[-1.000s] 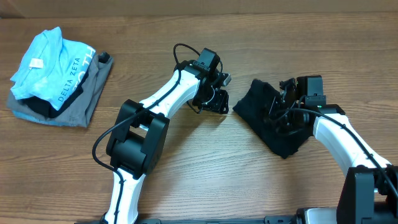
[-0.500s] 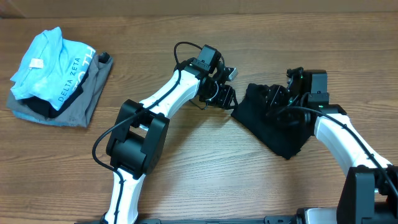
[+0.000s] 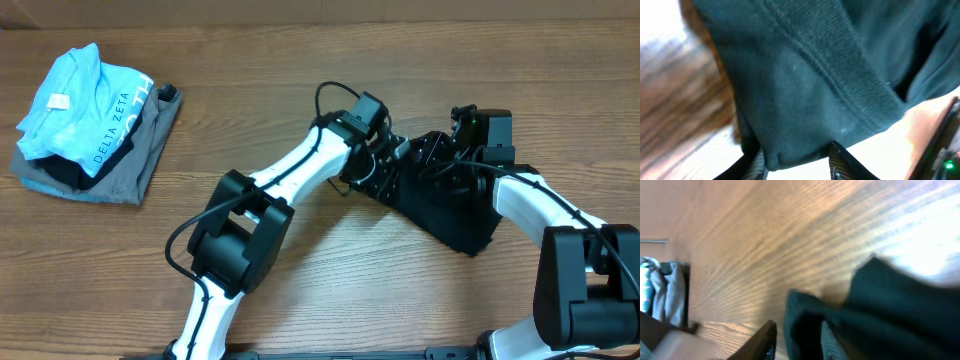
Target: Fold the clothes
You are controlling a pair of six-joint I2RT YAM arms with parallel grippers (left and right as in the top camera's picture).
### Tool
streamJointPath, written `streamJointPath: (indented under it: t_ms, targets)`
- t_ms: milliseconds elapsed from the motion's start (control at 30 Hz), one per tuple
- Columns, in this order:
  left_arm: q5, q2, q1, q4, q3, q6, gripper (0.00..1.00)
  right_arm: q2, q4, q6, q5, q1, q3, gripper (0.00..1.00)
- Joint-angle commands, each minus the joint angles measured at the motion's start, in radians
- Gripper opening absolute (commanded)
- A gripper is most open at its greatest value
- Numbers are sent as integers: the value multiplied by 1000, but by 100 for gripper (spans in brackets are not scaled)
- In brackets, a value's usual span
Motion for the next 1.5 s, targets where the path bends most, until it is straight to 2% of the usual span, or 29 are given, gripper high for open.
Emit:
streamJointPath:
  t_ms: [0, 100, 167, 433, 467, 533, 567, 767, 967, 1033, 1133, 1333, 1467]
  targets:
    - [-60, -27, 8, -14, -8, 26, 40, 0, 41, 25, -23, 5, 14, 28]
    - [-60, -27, 13, -11, -8, 25, 39, 0, 61, 51, -15, 6, 14, 25]
    - [-60, -27, 15, -10, -8, 25, 38, 1, 58, 54, -7, 8, 14, 31]
    - [-57, -27, 15, 8, -8, 14, 36, 39, 37, 58, -4, 39, 14, 31]
    - [-57, -27, 15, 11, -8, 14, 36, 53, 42, 59, -4, 51, 14, 26]
    - [-57, -27, 15, 13, -8, 14, 35, 65, 51, 86, 17, 56, 14, 6]
    - [-58, -27, 15, 12, -8, 14, 33, 66, 51, 100, 30, 56, 14, 4]
    - [-61, -27, 15, -3, -8, 14, 23, 36, 69, 110, 1, -41, 14, 4]
    - [-83, -27, 17, -4, -8, 12, 22, 26, 81, 127, -93, -136, 14, 4]
    - [-87, -27, 19, -6, -8, 3, 23, 27, 79, 132, -96, -147, 14, 8]
    - [-87, -27, 27, -7, -8, -1, 23, 27, 64, 132, -84, -147, 14, 28]
    - [-32, -37, 85, -43, -5, -12, 24, -3, 39, 117, -113, -209, 14, 31]
    - [169, -62, 140, -47, -4, -12, 30, -93, 27, 97, -240, -303, 14, 31]
